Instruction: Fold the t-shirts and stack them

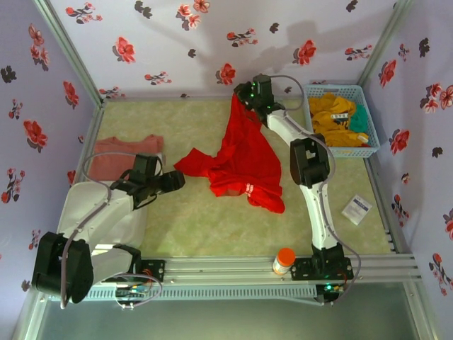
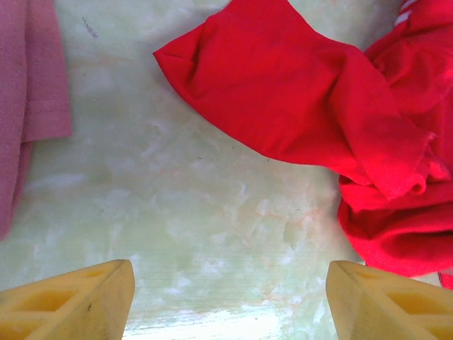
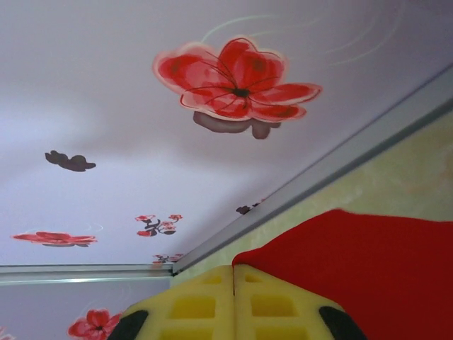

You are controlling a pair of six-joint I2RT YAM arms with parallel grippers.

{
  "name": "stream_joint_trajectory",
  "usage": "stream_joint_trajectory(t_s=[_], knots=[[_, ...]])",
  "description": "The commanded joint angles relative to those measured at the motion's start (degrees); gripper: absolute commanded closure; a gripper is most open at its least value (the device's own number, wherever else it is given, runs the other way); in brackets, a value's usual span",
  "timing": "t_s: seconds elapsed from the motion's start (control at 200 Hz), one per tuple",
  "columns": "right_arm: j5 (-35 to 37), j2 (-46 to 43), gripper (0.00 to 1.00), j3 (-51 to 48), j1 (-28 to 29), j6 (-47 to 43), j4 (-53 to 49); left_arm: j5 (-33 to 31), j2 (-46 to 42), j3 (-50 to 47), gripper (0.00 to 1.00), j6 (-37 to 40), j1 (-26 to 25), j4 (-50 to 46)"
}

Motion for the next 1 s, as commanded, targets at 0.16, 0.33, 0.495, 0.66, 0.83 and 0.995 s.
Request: stream_joint_trajectory(t_s=[0.16,0.33,0.495,0.66,0.83,0.995], knots=[[-0.6,-2.2,0.34,3.1,0.9,-7.0,-9.9,-0.7,-0.3,0.0,0.28,-0.2,-0.5,-0.4],[-2.0,-10.6,0.23,-5.6,0.8,-13.4,-17.2,-0.9,2.2,3.3,0.27,1.8,-0.2,-1.6],[-3.5,-21.7,0.21,-18.6,0.8,-20.2,-22.4,-0.3,6.4,7.3,0.27,3.9,0.4,-2.4],[-3.4,-32.1,0.22,-30.5,0.9,-28.2,-27.9,2.3,12.2,11.0,0.27,4.2,0.8,-1.6],[-1.0,-42.4,0.28,-43.6,0.8,-34.6,-31.3,5.2,16.9,11.2,0.28,1.5,0.7,3.1],[1.6,-51.1,0.3,-56.0,0.8,-38.9,-32.5,6.6,20.7,11.5,0.29,-0.5,0.4,6.7]])
